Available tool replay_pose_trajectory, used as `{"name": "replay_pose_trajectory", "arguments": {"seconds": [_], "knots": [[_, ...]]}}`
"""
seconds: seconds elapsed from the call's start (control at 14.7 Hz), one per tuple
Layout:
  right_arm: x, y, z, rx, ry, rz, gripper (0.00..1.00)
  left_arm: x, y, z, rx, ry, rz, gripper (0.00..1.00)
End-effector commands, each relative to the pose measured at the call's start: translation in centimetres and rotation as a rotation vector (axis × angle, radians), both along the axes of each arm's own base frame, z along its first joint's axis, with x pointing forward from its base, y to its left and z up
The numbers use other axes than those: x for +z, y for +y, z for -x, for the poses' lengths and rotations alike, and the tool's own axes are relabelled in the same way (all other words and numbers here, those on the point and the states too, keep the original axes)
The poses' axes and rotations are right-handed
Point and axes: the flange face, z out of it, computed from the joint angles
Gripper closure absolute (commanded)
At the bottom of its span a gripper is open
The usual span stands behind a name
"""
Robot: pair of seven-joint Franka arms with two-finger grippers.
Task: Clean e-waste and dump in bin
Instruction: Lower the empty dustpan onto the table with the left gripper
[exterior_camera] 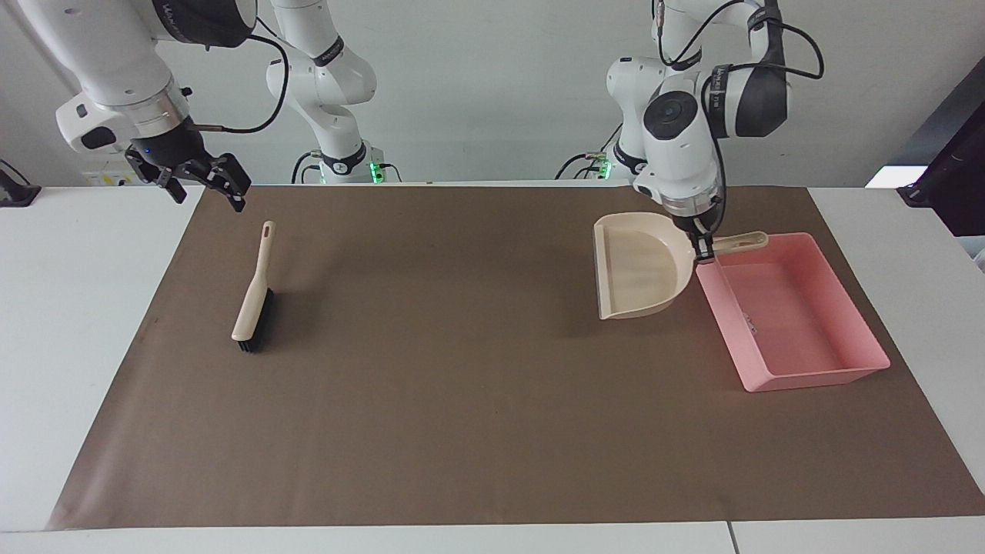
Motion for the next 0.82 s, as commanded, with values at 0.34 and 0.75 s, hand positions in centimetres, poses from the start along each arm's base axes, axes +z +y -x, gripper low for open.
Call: {"name": "replay_pose_trajectory", "arguments": {"seconds": [0.34,0.75], "knots": [[-0.1,-0.6,0.6,-0.019,-0.011,-0.018,0.0,-7.4,-10.0,1.7,0.014,0.011,0.058,1.0],[-0.1,-0.1,0.5,-0.01,-0.011,-0.018,0.0,-10.8,-14.0,3.5,0.022,-0.009,0.059,1.0]]}}
